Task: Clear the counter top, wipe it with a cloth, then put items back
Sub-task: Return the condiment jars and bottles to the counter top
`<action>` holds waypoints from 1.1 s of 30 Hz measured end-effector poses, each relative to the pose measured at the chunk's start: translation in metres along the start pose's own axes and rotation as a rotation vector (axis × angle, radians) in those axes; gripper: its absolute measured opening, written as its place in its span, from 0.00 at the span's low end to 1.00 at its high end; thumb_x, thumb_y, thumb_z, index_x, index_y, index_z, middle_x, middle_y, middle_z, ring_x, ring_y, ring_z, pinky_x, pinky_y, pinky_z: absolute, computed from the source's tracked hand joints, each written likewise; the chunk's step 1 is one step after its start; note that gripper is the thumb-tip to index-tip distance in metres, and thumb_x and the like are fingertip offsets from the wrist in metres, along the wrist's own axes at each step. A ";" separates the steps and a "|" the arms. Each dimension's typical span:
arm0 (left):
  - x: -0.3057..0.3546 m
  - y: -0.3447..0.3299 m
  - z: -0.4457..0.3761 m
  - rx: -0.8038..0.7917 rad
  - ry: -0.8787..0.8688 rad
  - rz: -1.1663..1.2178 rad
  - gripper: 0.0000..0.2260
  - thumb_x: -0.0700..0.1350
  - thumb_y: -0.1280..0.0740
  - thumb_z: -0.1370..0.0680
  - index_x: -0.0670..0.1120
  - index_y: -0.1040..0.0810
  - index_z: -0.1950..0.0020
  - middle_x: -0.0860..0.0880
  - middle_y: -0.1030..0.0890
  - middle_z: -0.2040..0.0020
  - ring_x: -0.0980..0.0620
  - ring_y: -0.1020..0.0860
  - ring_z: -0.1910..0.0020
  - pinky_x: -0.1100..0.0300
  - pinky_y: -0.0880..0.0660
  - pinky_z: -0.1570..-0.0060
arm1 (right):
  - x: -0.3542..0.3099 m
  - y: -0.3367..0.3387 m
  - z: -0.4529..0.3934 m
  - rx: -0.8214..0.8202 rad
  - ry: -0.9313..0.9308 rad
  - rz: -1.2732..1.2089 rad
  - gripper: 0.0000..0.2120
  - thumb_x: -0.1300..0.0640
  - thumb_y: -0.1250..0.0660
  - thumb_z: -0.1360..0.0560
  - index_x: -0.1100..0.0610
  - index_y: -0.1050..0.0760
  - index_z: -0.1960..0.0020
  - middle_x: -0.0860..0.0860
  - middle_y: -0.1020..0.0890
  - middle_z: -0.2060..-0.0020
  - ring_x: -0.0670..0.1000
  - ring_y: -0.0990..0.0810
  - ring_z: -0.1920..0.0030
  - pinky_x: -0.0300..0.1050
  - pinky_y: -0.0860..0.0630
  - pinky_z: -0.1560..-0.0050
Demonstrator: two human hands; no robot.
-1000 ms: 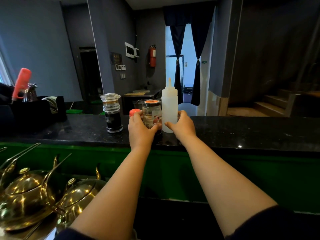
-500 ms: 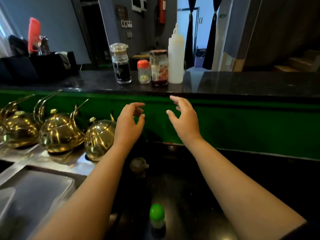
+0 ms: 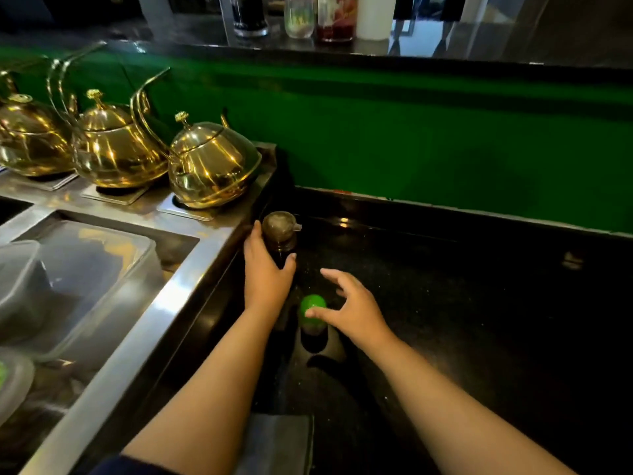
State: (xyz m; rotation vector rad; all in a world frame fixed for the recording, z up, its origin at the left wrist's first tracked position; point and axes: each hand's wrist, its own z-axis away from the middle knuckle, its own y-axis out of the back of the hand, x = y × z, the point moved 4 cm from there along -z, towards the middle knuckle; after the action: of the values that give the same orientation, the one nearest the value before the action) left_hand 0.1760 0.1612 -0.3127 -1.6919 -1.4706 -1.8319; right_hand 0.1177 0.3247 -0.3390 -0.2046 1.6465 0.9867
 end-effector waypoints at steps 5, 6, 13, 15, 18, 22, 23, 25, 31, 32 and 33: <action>-0.021 -0.019 -0.012 0.006 0.140 0.036 0.39 0.43 0.26 0.29 0.43 0.42 0.24 0.44 0.36 0.26 0.47 0.38 0.26 0.52 0.39 0.27 | 0.018 -0.018 0.004 -0.045 -0.034 0.057 0.33 0.50 0.21 0.35 0.48 0.28 0.33 0.42 0.26 0.36 0.40 0.29 0.36 0.32 0.33 0.37; -0.022 -0.022 -0.017 0.011 0.149 0.017 0.38 0.44 0.25 0.29 0.43 0.40 0.24 0.44 0.35 0.26 0.47 0.37 0.26 0.53 0.39 0.28 | 0.020 -0.021 0.005 -0.047 -0.034 0.056 0.31 0.51 0.21 0.35 0.48 0.28 0.34 0.42 0.25 0.37 0.40 0.28 0.37 0.29 0.33 0.39; -0.025 -0.032 -0.036 0.017 0.244 0.034 0.31 0.49 0.25 0.30 0.46 0.34 0.30 0.43 0.25 0.34 0.43 0.28 0.34 0.52 0.31 0.37 | 0.024 -0.024 0.003 -0.040 -0.030 0.003 0.22 0.54 0.23 0.32 0.48 0.25 0.40 0.40 0.21 0.46 0.38 0.25 0.44 0.24 0.33 0.48; -0.024 -0.030 -0.036 0.009 0.214 0.037 0.30 0.49 0.25 0.29 0.46 0.34 0.31 0.44 0.24 0.36 0.43 0.27 0.35 0.52 0.30 0.37 | 0.024 -0.020 0.003 -0.026 -0.016 -0.011 0.22 0.54 0.24 0.32 0.49 0.24 0.40 0.41 0.21 0.46 0.39 0.24 0.45 0.24 0.33 0.49; -0.017 -0.023 -0.028 0.018 0.176 0.041 0.29 0.49 0.25 0.30 0.44 0.31 0.33 0.44 0.22 0.39 0.44 0.24 0.38 0.55 0.28 0.41 | 0.018 -0.009 0.001 0.015 -0.007 -0.053 0.21 0.53 0.24 0.32 0.45 0.25 0.42 0.41 0.19 0.47 0.39 0.22 0.46 0.29 0.29 0.49; 0.003 -0.004 -0.007 0.056 0.106 0.058 0.27 0.50 0.22 0.33 0.44 0.26 0.38 0.45 0.19 0.43 0.47 0.22 0.43 0.62 0.30 0.48 | -0.008 0.019 -0.005 0.114 0.032 -0.076 0.20 0.52 0.24 0.31 0.45 0.25 0.42 0.42 0.19 0.50 0.39 0.22 0.48 0.32 0.26 0.49; 0.010 0.002 -0.003 0.059 0.080 0.059 0.27 0.51 0.22 0.33 0.45 0.26 0.38 0.47 0.19 0.43 0.48 0.22 0.43 0.62 0.30 0.49 | -0.018 0.028 -0.007 0.140 0.055 -0.074 0.19 0.52 0.24 0.31 0.46 0.25 0.42 0.42 0.19 0.50 0.39 0.22 0.49 0.30 0.27 0.49; 0.024 0.014 0.005 0.053 0.034 0.069 0.27 0.53 0.23 0.33 0.47 0.25 0.38 0.49 0.19 0.44 0.51 0.22 0.44 0.62 0.30 0.48 | -0.038 0.044 -0.012 0.185 0.096 -0.071 0.19 0.53 0.24 0.31 0.47 0.25 0.42 0.42 0.19 0.51 0.38 0.22 0.50 0.28 0.29 0.51; 0.081 0.053 0.010 0.069 -0.091 0.120 0.24 0.53 0.23 0.33 0.49 0.25 0.40 0.56 0.20 0.49 0.59 0.23 0.49 0.67 0.30 0.51 | -0.098 0.095 -0.027 0.303 0.206 -0.098 0.19 0.52 0.26 0.29 0.49 0.26 0.40 0.42 0.20 0.50 0.37 0.23 0.50 0.28 0.28 0.54; 0.091 0.059 0.008 0.072 -0.110 0.131 0.24 0.52 0.23 0.32 0.50 0.25 0.40 0.57 0.21 0.49 0.60 0.23 0.49 0.69 0.30 0.52 | -0.108 0.103 -0.030 0.325 0.222 -0.116 0.20 0.52 0.26 0.29 0.50 0.27 0.40 0.43 0.20 0.50 0.39 0.22 0.50 0.31 0.27 0.52; 0.102 0.065 0.007 0.074 -0.124 0.141 0.23 0.52 0.23 0.32 0.51 0.26 0.40 0.57 0.21 0.49 0.61 0.24 0.50 0.72 0.31 0.53 | -0.118 0.112 -0.033 0.349 0.238 -0.139 0.20 0.52 0.26 0.29 0.51 0.27 0.40 0.43 0.20 0.50 0.40 0.22 0.50 0.33 0.26 0.52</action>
State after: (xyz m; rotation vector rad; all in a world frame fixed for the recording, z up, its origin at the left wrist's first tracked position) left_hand 0.1977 0.1804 -0.1953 -1.8514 -1.4073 -1.6072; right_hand 0.0668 0.3307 -0.1814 -0.2026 1.9634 0.5738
